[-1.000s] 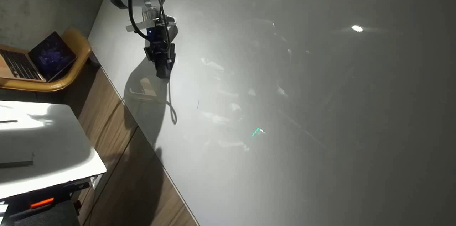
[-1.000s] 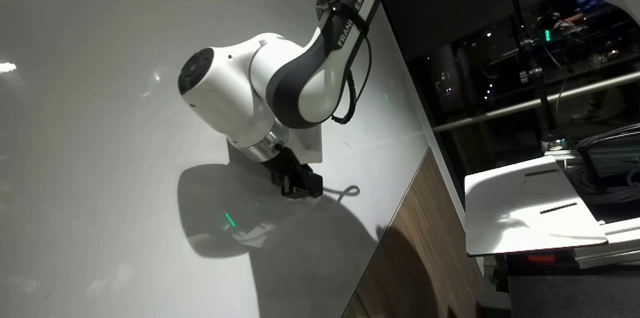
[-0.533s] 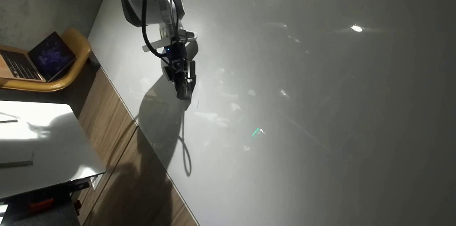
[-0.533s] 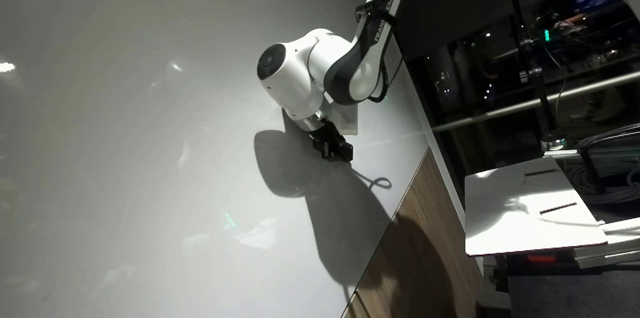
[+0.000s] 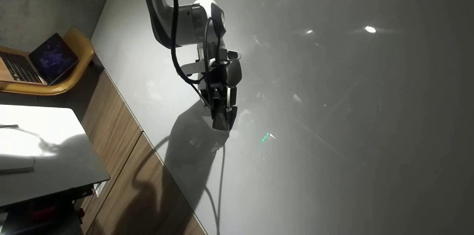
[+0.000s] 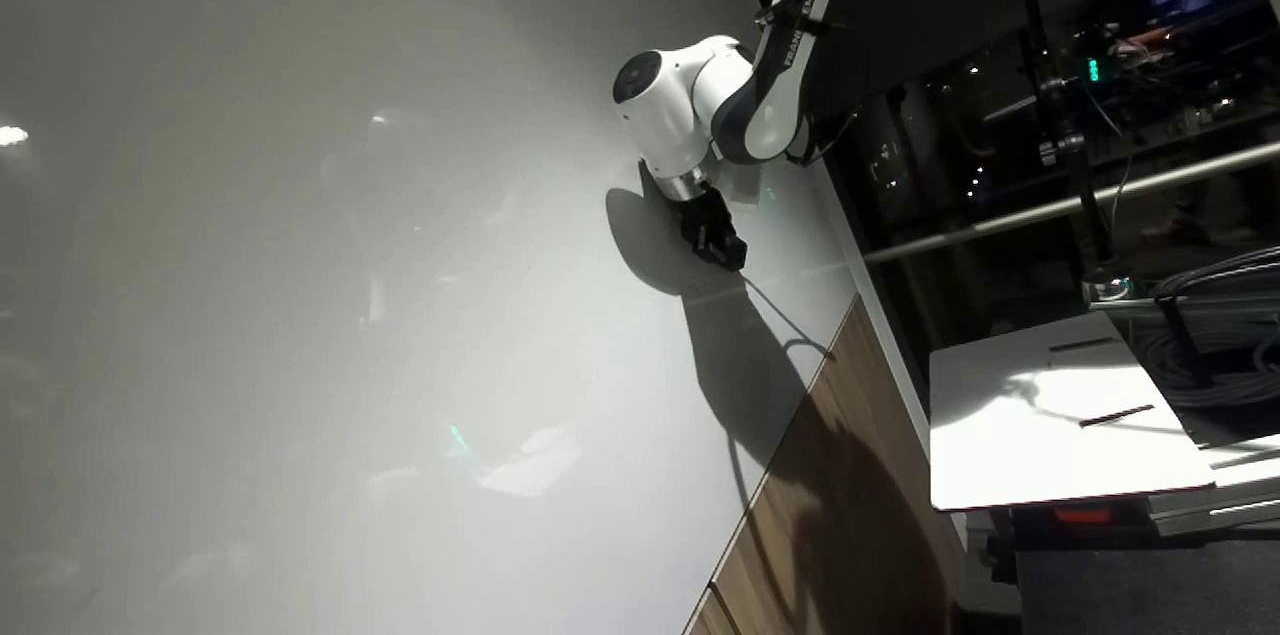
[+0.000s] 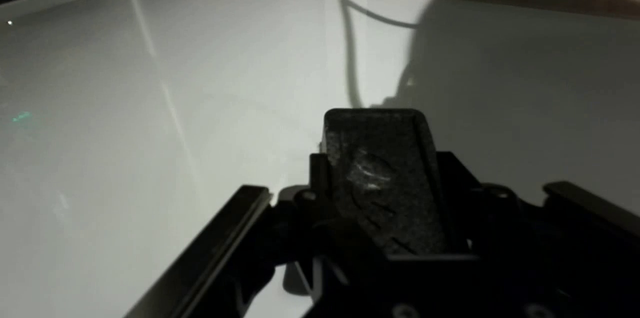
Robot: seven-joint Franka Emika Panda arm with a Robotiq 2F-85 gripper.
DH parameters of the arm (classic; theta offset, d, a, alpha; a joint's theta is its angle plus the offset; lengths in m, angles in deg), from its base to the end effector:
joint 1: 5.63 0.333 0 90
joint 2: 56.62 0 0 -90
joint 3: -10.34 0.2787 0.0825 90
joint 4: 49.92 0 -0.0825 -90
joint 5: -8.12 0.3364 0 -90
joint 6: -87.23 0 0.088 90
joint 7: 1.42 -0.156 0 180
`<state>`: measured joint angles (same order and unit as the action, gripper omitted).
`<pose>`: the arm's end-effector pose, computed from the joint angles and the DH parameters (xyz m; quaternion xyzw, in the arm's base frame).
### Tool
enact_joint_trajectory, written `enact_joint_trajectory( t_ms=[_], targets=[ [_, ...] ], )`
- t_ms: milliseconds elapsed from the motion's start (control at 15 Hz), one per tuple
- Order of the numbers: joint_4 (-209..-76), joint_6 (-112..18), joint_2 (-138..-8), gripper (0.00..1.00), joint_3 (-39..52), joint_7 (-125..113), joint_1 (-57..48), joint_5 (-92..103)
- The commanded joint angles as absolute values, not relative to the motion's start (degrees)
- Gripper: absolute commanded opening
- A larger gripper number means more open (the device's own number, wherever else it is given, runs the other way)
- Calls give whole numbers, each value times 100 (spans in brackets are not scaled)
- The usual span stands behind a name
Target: Use the eraser to wipe the whiteboard.
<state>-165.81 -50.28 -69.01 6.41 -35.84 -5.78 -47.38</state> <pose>0.5746 -0.0737 0.3186 0.9350 0.0104 0.1579 0.3173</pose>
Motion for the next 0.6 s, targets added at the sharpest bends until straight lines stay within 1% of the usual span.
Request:
enact_joint_trajectory(
  t_ms=[0,267,533],
  targets=[
    [-16491,-5671,-6965,30,700,-3417,-627,-4519],
    [-17026,-6141,-6513,30,974,-3439,-334,-4422],
    [-17018,-6331,-6286,30,1159,-3262,-132,-4332]
  ],
)
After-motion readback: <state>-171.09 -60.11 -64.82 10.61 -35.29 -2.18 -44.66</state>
